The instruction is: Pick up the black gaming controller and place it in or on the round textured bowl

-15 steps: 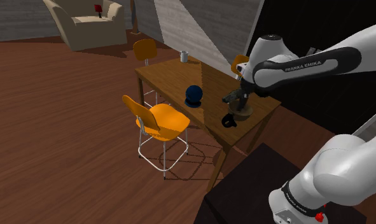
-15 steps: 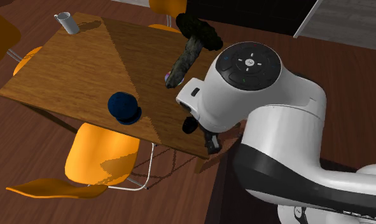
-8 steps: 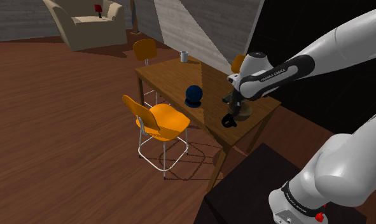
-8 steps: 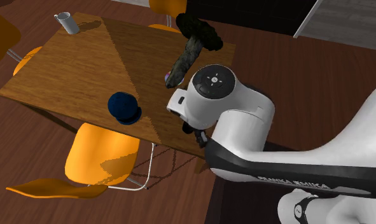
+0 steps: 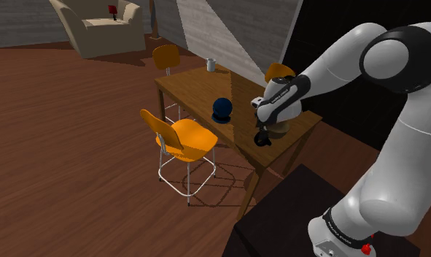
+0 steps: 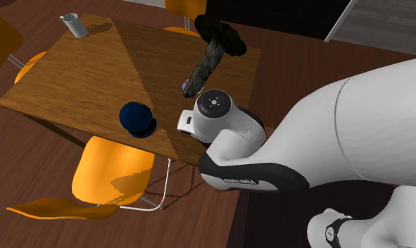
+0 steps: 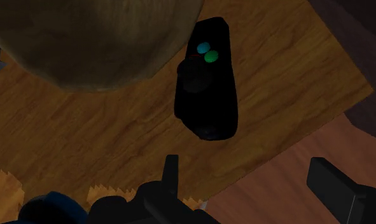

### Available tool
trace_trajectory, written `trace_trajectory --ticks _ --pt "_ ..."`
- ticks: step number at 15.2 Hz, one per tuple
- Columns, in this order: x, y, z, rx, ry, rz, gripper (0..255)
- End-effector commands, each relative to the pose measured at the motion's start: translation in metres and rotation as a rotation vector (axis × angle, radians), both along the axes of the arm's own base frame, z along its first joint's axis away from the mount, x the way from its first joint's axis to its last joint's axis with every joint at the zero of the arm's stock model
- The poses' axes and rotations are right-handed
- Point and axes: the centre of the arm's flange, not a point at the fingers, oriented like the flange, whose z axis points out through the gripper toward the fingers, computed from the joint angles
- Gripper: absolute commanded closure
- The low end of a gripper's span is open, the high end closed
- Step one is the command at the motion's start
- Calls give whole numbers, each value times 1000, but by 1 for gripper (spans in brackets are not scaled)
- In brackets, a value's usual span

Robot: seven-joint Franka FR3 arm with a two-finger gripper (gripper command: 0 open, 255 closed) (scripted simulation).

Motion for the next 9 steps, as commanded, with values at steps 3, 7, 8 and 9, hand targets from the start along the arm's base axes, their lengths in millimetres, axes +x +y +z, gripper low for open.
trace_trajectory --ticks 3,7,8,9 --pt "6 -5 -26 -1 1 21 0" --pt "8 -7 -47 -1 1 21 0" --pt "8 -7 -50 -1 1 21 0" --pt "8 -7 -50 -1 1 21 0"
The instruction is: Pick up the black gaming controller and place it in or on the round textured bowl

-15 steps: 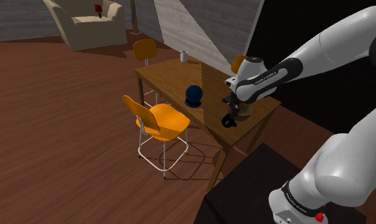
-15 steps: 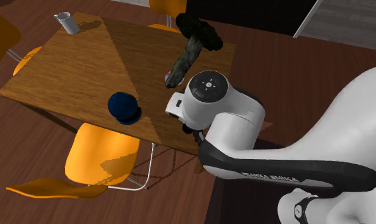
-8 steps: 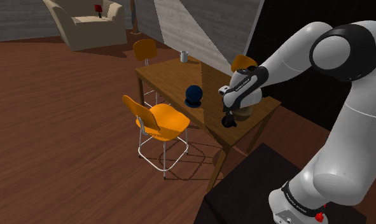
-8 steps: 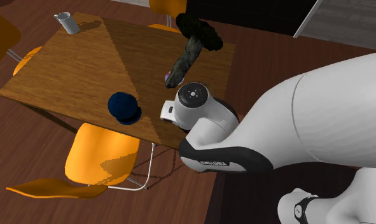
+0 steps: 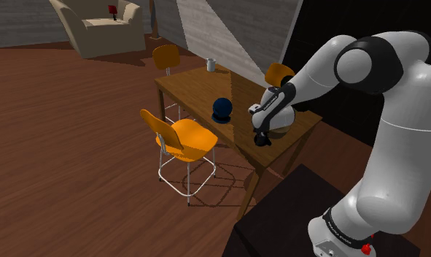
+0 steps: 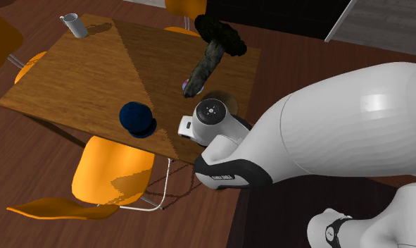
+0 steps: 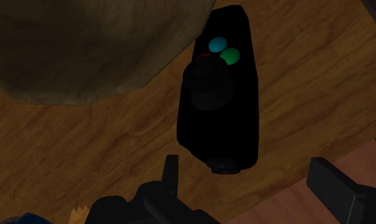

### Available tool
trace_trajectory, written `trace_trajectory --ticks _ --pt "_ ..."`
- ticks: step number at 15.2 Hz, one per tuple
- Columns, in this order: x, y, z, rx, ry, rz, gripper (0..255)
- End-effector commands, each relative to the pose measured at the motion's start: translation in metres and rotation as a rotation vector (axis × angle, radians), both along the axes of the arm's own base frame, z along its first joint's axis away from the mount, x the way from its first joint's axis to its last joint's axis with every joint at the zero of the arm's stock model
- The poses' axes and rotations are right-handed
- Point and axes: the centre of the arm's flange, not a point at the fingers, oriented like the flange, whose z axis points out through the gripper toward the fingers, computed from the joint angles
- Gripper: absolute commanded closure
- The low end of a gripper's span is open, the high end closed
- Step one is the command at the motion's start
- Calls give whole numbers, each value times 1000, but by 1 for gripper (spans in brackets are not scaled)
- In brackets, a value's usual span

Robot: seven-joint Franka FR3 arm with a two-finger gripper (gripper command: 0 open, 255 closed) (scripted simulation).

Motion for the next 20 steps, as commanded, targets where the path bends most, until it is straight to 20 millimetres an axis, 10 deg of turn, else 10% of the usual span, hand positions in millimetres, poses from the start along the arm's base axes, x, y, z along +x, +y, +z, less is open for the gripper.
trace_trajectory --ticks 1,6,7,20 --pt "0 0 -2 0 -1 0 0" --pt "0 0 -2 0 0 0 0" --pt "0 0 -2 0 0 0 255" --pt "0 0 20 0 -1 0 255"
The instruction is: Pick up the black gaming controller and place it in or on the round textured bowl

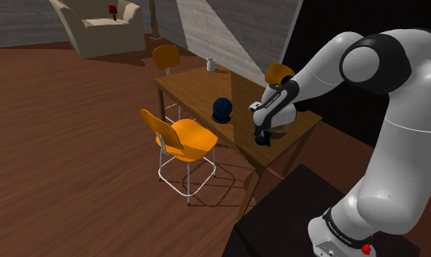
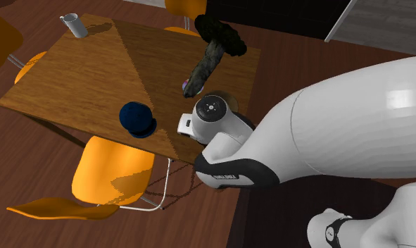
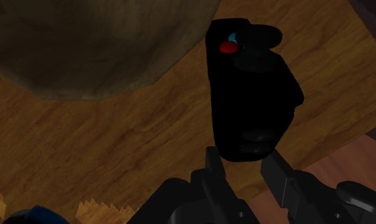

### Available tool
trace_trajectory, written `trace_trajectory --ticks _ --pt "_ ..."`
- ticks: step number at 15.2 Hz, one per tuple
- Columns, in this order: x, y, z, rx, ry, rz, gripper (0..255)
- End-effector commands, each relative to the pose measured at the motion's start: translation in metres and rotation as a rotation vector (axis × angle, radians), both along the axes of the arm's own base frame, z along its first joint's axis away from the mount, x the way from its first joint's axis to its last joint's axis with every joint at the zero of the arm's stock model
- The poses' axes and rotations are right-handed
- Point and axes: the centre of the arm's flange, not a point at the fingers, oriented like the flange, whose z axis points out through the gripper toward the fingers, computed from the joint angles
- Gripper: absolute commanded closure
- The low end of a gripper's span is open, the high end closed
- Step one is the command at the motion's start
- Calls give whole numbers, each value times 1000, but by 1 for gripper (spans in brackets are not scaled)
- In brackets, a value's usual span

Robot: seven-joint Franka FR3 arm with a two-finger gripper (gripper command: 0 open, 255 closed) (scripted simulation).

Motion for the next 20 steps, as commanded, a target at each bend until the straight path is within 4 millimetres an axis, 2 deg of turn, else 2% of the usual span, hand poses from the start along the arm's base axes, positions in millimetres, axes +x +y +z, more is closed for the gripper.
trace_trajectory --ticks 1,16,17,18,20 --pt "0 0 11 0 0 0 255" --pt "0 0 91 0 0 0 255" --pt "0 0 85 0 -1 0 255" --pt "0 0 85 0 -1 0 0" --pt "9 -8 60 42 42 -110 0"
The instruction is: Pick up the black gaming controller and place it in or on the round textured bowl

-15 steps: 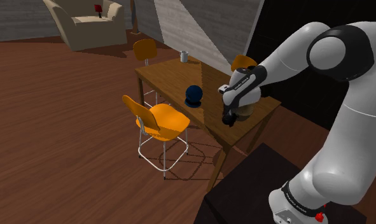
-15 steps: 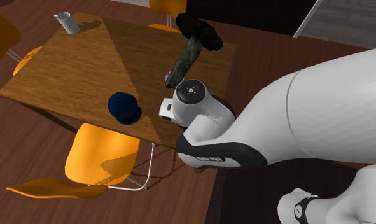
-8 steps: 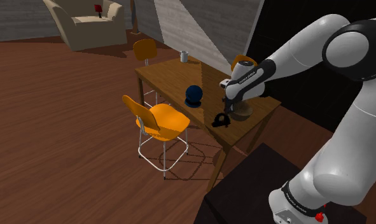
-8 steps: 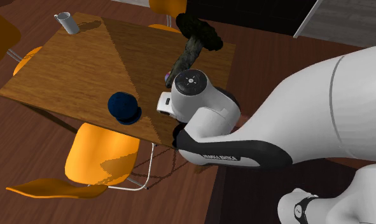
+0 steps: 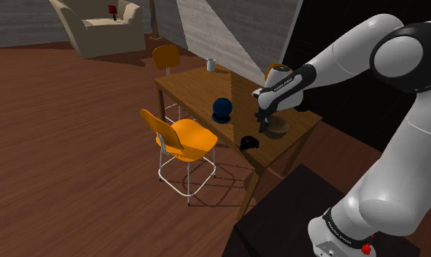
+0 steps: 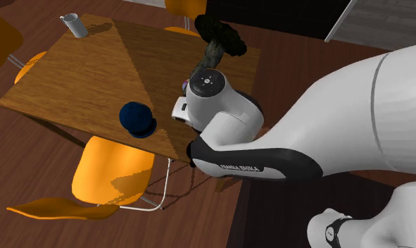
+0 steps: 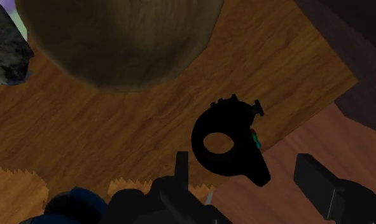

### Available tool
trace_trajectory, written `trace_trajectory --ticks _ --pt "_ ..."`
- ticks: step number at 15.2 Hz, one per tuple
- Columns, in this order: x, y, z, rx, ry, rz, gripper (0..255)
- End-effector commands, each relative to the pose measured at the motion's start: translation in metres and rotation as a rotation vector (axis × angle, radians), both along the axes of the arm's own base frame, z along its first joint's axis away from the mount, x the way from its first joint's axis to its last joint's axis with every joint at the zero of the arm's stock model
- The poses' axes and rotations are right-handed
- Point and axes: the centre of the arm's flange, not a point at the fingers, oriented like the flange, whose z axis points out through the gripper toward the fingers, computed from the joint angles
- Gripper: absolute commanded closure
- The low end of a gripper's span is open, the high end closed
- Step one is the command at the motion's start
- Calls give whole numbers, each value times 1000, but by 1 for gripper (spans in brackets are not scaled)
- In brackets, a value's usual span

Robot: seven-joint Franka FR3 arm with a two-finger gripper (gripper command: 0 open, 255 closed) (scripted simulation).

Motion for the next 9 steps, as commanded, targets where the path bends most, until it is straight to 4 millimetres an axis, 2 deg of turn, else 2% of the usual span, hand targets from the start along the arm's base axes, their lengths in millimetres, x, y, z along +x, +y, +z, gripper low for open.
trace_trajectory --ticks 1,5,9 --pt "6 -6 -25 39 39 -101 0" --pt "17 -21 -78 123 124 -320 0" --pt "16 -22 -101 135 137 -352 0"
